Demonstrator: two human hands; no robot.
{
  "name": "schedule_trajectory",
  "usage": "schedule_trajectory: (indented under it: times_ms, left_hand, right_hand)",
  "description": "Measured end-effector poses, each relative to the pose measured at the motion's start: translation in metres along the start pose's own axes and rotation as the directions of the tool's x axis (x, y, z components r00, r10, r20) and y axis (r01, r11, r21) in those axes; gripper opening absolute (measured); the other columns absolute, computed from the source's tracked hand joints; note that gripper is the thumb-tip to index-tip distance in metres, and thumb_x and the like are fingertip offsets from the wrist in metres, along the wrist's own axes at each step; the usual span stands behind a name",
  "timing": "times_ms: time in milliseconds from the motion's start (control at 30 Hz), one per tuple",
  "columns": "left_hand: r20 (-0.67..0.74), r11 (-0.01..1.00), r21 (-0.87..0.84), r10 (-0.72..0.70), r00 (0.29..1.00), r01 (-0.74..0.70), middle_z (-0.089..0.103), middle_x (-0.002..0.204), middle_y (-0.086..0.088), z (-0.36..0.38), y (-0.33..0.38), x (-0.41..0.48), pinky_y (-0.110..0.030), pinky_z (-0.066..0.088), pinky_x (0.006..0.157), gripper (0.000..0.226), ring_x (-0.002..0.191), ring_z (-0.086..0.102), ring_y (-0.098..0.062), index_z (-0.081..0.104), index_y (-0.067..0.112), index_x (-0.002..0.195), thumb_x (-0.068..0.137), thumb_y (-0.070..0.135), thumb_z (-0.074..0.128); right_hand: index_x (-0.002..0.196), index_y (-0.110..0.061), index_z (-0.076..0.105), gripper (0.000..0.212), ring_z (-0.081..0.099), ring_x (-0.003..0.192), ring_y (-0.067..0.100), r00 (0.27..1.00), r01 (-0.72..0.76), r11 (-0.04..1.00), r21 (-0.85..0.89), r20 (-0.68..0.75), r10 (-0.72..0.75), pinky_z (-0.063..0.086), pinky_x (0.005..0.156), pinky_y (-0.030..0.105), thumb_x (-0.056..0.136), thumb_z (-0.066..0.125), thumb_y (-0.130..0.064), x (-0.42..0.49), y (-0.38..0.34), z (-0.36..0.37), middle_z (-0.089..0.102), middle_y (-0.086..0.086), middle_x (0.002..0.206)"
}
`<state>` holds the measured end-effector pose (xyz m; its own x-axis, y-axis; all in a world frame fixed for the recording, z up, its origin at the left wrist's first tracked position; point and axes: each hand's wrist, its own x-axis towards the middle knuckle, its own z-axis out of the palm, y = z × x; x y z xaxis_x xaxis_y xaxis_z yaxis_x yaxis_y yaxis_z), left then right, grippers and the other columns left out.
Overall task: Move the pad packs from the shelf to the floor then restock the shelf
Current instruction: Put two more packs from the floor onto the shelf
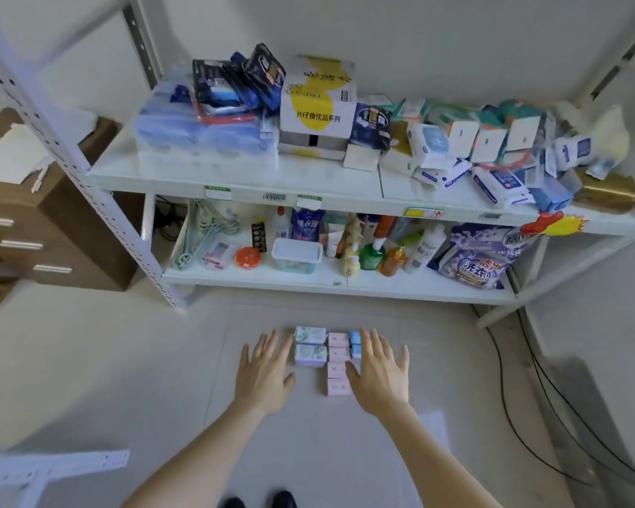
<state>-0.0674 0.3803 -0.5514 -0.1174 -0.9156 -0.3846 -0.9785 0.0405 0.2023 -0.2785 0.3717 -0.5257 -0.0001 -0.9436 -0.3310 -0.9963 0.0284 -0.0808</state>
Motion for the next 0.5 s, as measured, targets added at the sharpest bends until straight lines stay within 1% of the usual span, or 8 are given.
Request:
schedule_trajectory:
  times_ms: [167,333,500]
  left_hand:
    - [0.123,1.000,0.008,0.014,0.992,-0.015,-0.005,0.163,-0.001,0.048,0.010,0.003,-0.047,0.003,0.119,0.069,0.149,0.000,-0.021,0.002,0.026,0.154,0.097,0.043,0.039]
    - [0.182,1.000,-0.006,0.009,0.983,-0.008,-0.004,0.163,-0.001,0.074,0.004,0.027,-0.048,0.005,0.119,0.071,0.149,0.001,-0.023,0.002,0.026,0.154,0.097,0.042,0.041]
    - [0.226,1.000,-0.008,0.010,0.974,-0.009,-0.003,0.163,-0.001,0.087,-0.014,0.072,-0.047,0.005,0.120,0.069,0.149,0.001,-0.023,0.004,0.026,0.154,0.098,0.041,0.041]
  right_hand:
    - [0.153,-0.018,0.004,0.069,0.017,0.145,0.018,0.993,-0.035,0.999,0.007,0.115,0.034,0.003,0.116,0.055,0.098,0.028,-0.052,-0.006,0.020,0.047,0.012,0.002,0.161]
    - [0.154,-0.018,0.004,0.069,0.015,0.146,0.019,0.980,-0.015,1.000,0.007,0.198,0.013,0.003,0.116,0.055,0.098,0.025,-0.052,0.015,0.020,0.081,0.012,0.002,0.161]
    - [0.154,-0.017,0.003,0.069,0.012,0.147,0.018,0.970,-0.007,0.999,0.036,0.242,-0.002,0.001,0.116,0.055,0.098,0.026,-0.051,0.061,0.010,0.112,0.012,0.002,0.161]
